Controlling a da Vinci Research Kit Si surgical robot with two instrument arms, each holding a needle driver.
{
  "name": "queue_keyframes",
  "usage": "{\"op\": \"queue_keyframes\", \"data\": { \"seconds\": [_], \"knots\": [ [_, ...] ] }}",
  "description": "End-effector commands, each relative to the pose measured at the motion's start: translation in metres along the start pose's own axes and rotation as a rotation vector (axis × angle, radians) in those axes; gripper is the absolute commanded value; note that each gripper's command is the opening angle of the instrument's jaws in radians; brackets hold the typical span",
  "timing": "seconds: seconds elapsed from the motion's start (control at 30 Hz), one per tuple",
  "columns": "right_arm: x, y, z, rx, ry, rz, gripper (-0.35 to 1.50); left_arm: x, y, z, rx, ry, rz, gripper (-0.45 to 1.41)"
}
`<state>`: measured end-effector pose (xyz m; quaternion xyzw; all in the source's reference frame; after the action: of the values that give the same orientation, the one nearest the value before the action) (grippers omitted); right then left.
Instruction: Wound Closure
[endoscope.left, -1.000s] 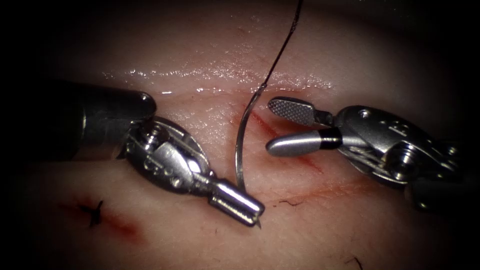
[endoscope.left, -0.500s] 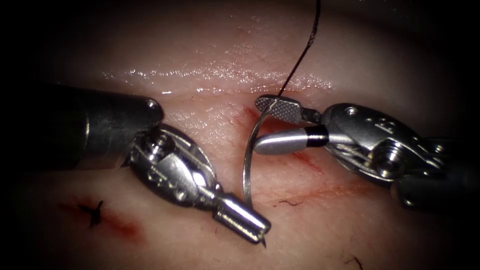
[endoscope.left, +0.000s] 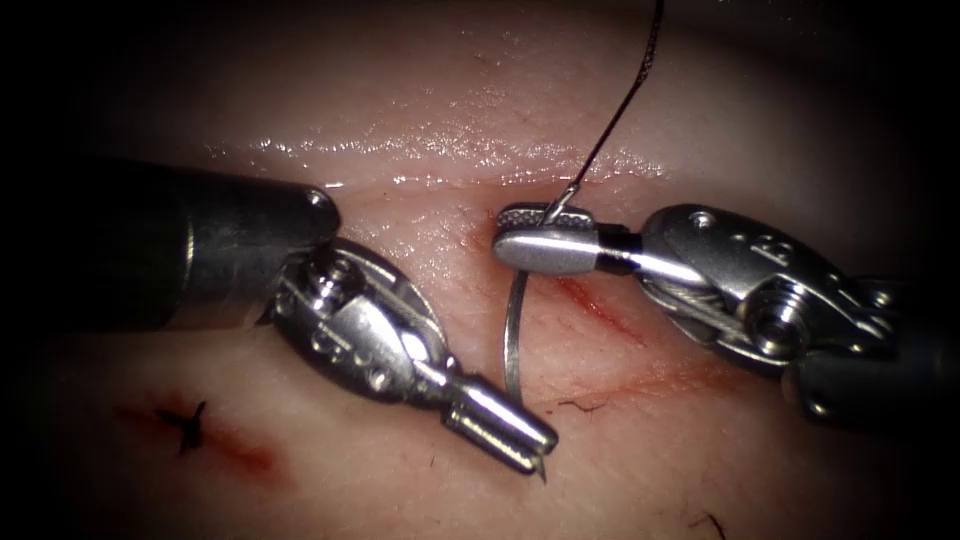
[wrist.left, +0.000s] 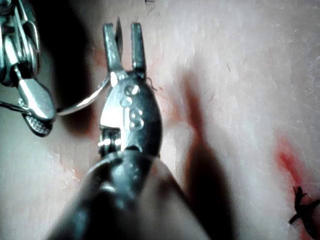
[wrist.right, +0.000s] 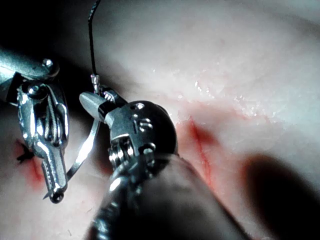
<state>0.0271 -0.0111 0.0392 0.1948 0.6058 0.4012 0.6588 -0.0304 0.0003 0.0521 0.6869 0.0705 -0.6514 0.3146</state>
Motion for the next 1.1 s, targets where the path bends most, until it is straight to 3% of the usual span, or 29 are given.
{"op": "queue_keyframes", "data": {
  "seconds": [0.03, 0.07, 0.17, 0.27, 0.57, 0.8, 0.97, 1.03, 1.07, 1.1],
  "knots": [
    [-0.0003, 0.0, 0.0008, 0.001, -0.01, -0.005, -0.35, -0.0006, 0.0, 0.0003, 0.011, -0.001, 0.001, 0.68],
    [-0.0003, 0.0, 0.0007, -0.023, -0.031, -0.005, -0.35, -0.0006, -0.0005, -0.0001, 0.04, -0.035, -0.036, 0.83],
    [-0.0002, 0.0002, 0.0005, -0.089, -0.056, -0.004, -0.35, -0.0006, -0.0008, -0.0003, 0.092, -0.129, -0.063, 0.98],
    [0.0, 0.0004, 0.0005, -0.135, -0.06, 0.042, -0.35, -0.0007, -0.001, -0.0001, 0.126, -0.2, -0.095, 0.98],
    [0.0004, 0.0006, 0.0004, -0.165, -0.09, 0.154, -0.35, -0.0022, -0.0017, -0.0015, 0.273, -0.403, 0.016, 0.81],
    [0.0002, 0.0001, 0.0005, -0.152, -0.108, 0.153, -0.35, -0.0025, -0.0013, -0.0025, 0.27, -0.389, 0.052, 0.68],
    [0.0001, 0.0, 0.0007, -0.15, -0.11, 0.152, -0.35, -0.0023, -0.0012, -0.002, 0.258, -0.354, 0.074, 0.11],
    [0.0001, 0.0, 0.0007, -0.15, -0.11, 0.152, -0.35, -0.0022, -0.001, -0.0017, 0.254, -0.346, 0.089, -0.2],
    [0.0001, 0.0, 0.0007, -0.15, -0.11, 0.152, -0.35, -0.0021, -0.001, -0.0015, 0.252, -0.345, 0.096, -0.43],
    [0.0001, 0.0, 0.0007, -0.15, -0.11, 0.152, -0.35, -0.002, -0.0009, -0.0014, 0.251, -0.343, 0.103, -0.45]
  ]
}}
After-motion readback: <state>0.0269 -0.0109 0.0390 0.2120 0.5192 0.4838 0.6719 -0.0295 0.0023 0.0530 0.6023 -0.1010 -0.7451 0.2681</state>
